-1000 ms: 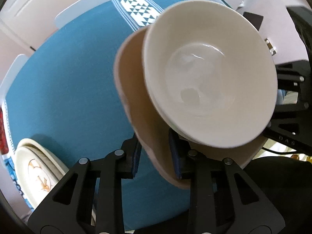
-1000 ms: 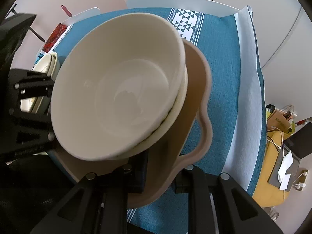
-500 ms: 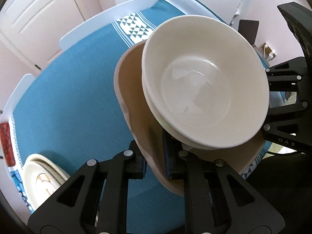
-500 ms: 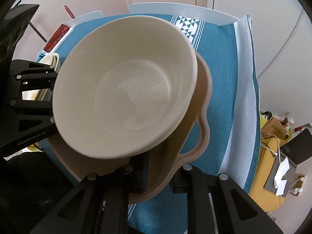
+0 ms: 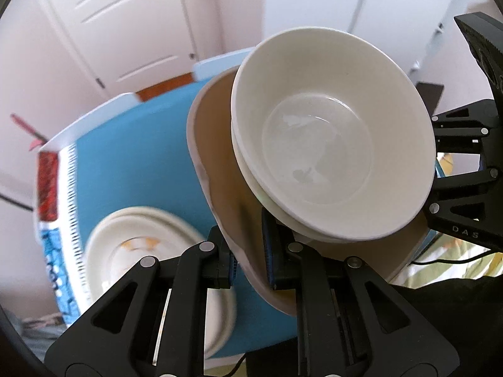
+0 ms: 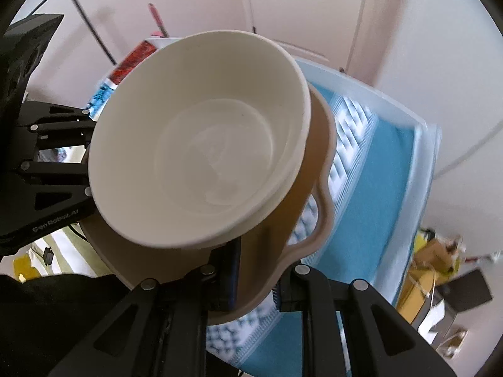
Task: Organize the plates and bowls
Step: 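Lift the nested bowls and lower them onto the plate stack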
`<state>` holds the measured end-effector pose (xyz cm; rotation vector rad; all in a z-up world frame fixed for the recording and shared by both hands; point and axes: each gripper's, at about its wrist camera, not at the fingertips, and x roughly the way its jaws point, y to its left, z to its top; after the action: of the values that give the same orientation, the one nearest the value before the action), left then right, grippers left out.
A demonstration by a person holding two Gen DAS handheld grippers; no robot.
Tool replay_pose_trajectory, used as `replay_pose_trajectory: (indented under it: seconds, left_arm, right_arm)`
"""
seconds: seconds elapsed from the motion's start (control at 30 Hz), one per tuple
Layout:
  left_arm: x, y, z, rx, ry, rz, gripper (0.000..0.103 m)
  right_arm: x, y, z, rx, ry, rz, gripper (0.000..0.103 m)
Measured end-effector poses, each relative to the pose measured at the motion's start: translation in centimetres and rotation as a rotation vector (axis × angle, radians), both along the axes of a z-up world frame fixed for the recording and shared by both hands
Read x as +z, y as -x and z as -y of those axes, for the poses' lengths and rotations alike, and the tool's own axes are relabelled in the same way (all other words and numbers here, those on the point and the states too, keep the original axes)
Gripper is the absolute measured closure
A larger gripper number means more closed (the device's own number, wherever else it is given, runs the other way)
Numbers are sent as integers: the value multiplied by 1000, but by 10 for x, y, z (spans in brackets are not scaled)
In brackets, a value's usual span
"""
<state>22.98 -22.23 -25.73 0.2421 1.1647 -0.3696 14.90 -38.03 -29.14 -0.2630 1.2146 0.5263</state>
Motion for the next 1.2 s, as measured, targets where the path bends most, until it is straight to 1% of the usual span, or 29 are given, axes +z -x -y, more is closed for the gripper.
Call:
replay_pose_trajectory:
  seconds: [0.07,0.17,0.33,0.5,0.63,0.77,0.83,0.93,1.07,1.2]
  left_arm:
    - [6,3,-26,23,-1,12,92]
    - [7,8,-64,39,-4,14,92]
    - [1,14,-115,26,-10,0,93]
    - [-22,23,-161,-1,10,-30,93]
    - [-40,26,-180,-20,26,-42,94]
    - [-46,28,-191,-21,37,-50,94]
    - [-47,30,-193,-18,33,-49,94]
    - [-53,29,-200,-11,37,-58,94]
    - [-61,32,-204,-5,21,-69,94]
    - [-67,34,-209,13,46,-82,94]
  right_arm:
    - [5,0,-24,15,-5,6,87]
    - [6,2,-60,31,-2,8,87]
    - [-3,10,-116,-6,-11,-25,87]
    - [-23,22,-158,-71,-12,-60,87]
    - [-39,32,-178,-113,1,-75,87]
    - [-41,35,-190,-138,20,-65,87]
    - [-42,35,-197,-134,35,-64,87]
    - [-45,38,-200,-137,33,-70,87]
    - [-52,35,-202,-134,31,-85,87]
    - [-54,37,-204,-117,54,-73,87]
